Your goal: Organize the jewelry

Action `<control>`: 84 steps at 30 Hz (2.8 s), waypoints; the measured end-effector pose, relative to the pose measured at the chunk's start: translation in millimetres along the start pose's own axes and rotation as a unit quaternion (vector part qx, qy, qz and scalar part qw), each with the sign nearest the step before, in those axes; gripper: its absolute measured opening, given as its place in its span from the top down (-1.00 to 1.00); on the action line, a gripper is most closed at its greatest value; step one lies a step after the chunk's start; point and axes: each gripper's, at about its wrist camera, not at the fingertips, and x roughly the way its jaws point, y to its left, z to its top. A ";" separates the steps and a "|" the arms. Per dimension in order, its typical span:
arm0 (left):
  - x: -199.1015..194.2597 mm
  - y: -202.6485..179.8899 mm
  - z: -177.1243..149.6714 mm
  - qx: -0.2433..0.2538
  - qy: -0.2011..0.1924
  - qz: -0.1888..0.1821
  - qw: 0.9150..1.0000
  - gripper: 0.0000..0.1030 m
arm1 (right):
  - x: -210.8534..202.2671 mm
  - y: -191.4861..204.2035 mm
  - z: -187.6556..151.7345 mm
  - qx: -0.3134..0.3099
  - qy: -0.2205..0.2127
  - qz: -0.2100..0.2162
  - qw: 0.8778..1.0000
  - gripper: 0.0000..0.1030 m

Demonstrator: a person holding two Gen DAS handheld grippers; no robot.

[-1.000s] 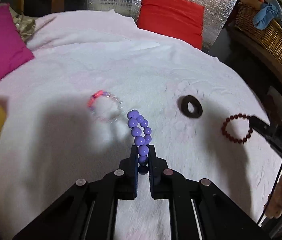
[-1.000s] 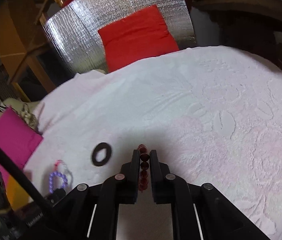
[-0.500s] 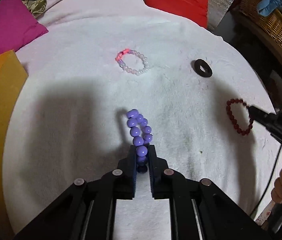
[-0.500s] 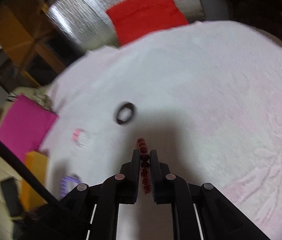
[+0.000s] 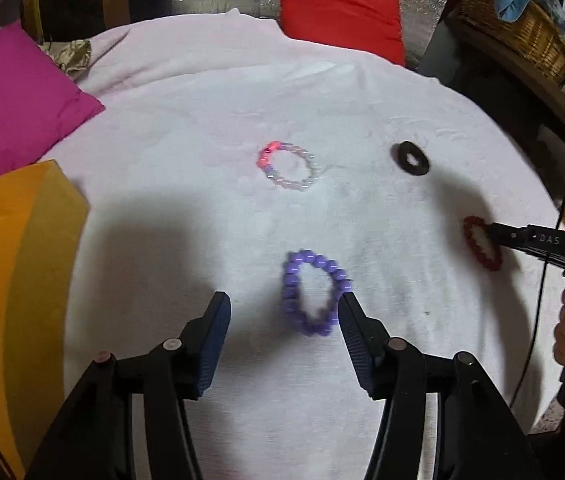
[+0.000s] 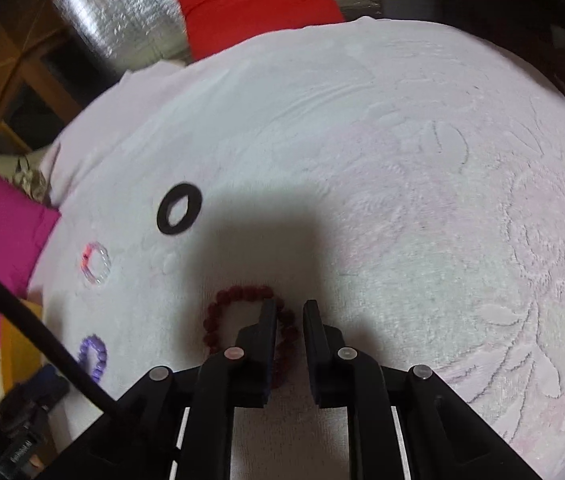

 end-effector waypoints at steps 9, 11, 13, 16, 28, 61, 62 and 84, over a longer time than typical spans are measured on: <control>3.5 -10.9 -5.0 0.019 0.008 0.007 1.000 -0.10 | 2.1 0.5 -0.3 0.015 -0.003 -0.007 1.000 0.62; 6.1 -17.8 -5.9 0.031 0.011 0.014 0.999 -0.10 | 0.0 -1.3 -3.0 0.022 -0.003 -0.006 1.000 0.61; 6.0 -22.2 -6.1 0.039 0.008 0.021 0.999 -0.10 | -4.2 -3.5 -6.9 0.031 0.002 -0.002 1.000 0.61; 5.7 -28.6 -7.5 0.054 0.002 0.042 0.998 -0.10 | -14.3 -8.9 -13.8 0.048 0.000 0.008 0.999 0.61; 9.0 -30.7 -9.9 0.076 -0.005 0.083 0.994 -0.10 | -18.5 -12.3 -24.8 0.058 -0.007 0.012 0.998 0.61; 34.5 -62.7 -8.9 0.076 0.000 0.034 0.997 0.50 | -5.4 3.8 -21.3 -0.007 -0.038 -0.054 0.998 0.75; 34.4 -63.5 -8.7 0.075 0.000 0.032 0.997 0.50 | -5.7 3.5 -21.5 -0.008 -0.038 -0.055 0.998 0.75; 28.3 -53.0 -5.3 0.040 0.002 0.002 0.999 0.59 | -1.5 17.9 -21.6 0.009 -0.052 -0.083 0.995 0.75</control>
